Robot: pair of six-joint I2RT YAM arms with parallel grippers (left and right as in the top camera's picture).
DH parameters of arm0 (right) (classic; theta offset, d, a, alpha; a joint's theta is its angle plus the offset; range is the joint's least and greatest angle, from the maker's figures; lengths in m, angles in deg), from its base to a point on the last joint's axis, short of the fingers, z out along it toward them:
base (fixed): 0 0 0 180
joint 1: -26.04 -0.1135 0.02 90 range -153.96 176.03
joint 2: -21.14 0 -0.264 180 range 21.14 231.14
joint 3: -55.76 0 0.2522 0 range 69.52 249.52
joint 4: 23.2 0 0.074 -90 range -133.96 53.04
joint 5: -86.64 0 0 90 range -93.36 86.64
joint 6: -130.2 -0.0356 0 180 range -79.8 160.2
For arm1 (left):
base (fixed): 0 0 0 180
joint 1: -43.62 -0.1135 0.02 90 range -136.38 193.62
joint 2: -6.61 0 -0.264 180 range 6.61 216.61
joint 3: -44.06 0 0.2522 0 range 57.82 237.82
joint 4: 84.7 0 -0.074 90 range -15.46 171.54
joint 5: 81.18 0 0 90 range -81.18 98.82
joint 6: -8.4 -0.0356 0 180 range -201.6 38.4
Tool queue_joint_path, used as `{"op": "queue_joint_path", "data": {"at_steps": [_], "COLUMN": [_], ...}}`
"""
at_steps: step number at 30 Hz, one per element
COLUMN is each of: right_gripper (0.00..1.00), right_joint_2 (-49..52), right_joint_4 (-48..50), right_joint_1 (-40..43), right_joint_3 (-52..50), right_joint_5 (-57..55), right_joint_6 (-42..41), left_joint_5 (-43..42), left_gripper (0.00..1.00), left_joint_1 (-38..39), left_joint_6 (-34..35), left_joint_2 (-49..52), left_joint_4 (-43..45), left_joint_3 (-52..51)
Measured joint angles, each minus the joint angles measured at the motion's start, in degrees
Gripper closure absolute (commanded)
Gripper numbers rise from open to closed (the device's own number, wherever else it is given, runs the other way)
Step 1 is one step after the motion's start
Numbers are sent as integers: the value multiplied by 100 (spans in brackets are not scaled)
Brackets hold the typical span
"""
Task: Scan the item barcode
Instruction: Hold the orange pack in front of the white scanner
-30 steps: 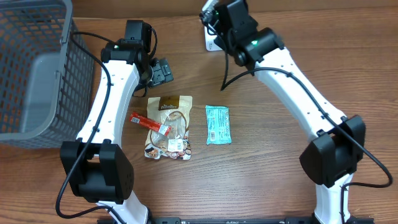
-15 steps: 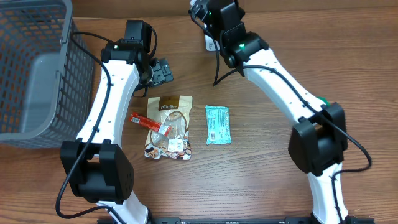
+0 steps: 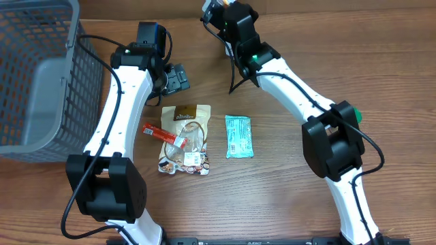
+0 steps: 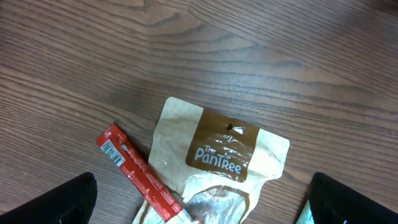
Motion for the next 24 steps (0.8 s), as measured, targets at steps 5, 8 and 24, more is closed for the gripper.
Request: {"op": "queue_joint_path", "data": {"at_steps": [5, 8, 24], "right_gripper": [96, 96, 96], "right_joint_2": [420, 614, 925], "right_joint_4": [487, 752, 1062], "right_joint_1": [9, 24, 79], "right_joint_3": [0, -2, 0], "right_joint_5": [-269, -341, -466], "right_joint_6": [319, 529, 1801], "left_joint_5": [0, 0, 0], "left_gripper": [0, 0, 0], "left_joint_1": [0, 0, 0], "left_joint_6": [0, 0, 0], "left_joint_2": [0, 0, 0], "left_joint_4": [0, 0, 0], "left_joint_3": [0, 0, 0]}}
